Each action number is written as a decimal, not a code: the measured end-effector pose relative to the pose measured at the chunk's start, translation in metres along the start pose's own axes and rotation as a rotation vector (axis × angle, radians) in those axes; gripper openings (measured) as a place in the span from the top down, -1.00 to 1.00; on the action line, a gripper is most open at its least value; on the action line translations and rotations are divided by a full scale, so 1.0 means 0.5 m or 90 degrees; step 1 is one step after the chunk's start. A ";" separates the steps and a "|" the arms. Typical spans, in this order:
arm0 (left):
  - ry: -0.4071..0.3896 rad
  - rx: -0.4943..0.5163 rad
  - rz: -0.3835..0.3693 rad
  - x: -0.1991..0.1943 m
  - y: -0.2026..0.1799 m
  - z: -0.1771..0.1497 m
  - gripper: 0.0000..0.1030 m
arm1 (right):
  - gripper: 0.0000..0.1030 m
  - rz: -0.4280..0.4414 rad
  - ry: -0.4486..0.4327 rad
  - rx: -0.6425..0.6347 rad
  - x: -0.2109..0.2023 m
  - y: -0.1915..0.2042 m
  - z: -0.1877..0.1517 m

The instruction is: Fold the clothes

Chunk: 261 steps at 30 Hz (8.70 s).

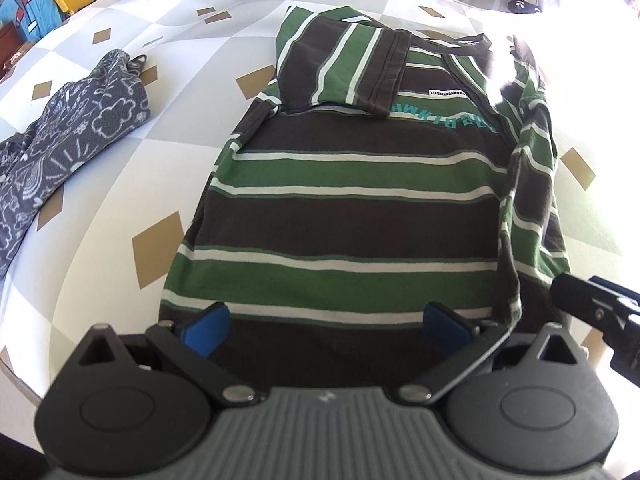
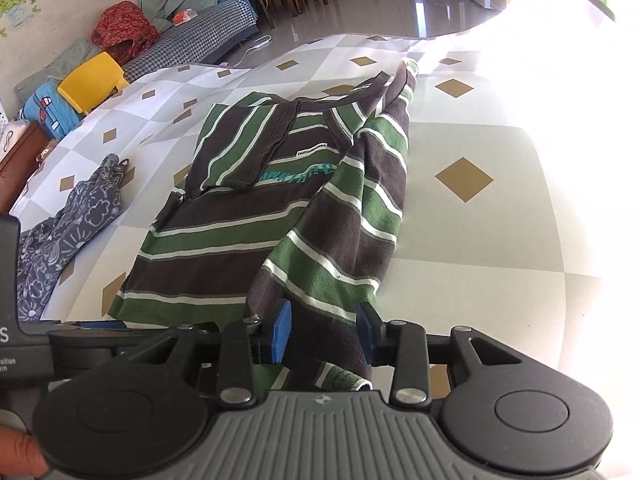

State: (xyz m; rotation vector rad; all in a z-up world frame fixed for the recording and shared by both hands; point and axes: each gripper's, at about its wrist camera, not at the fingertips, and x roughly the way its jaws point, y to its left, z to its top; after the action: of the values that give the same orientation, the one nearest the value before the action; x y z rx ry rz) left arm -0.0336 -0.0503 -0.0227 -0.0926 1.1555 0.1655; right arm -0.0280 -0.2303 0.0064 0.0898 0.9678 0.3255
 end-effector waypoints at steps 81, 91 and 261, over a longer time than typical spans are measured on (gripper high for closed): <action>0.060 -0.056 -0.067 0.093 0.127 0.145 -1.00 | 0.84 0.193 -0.146 -0.112 0.249 0.222 0.307; 0.067 -0.043 -0.066 0.092 0.145 0.140 -1.00 | 0.76 0.240 -0.086 -0.162 0.320 0.254 0.303; -0.047 -0.234 -0.056 -0.056 0.330 0.147 -1.00 | 0.23 0.255 0.051 -0.457 0.086 0.265 -0.072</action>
State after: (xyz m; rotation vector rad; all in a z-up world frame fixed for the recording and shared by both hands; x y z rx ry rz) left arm -0.0079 0.1214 0.0344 -0.4576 1.0348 0.2997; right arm -0.0658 -0.0940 -0.0194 -0.3920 0.8591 1.0331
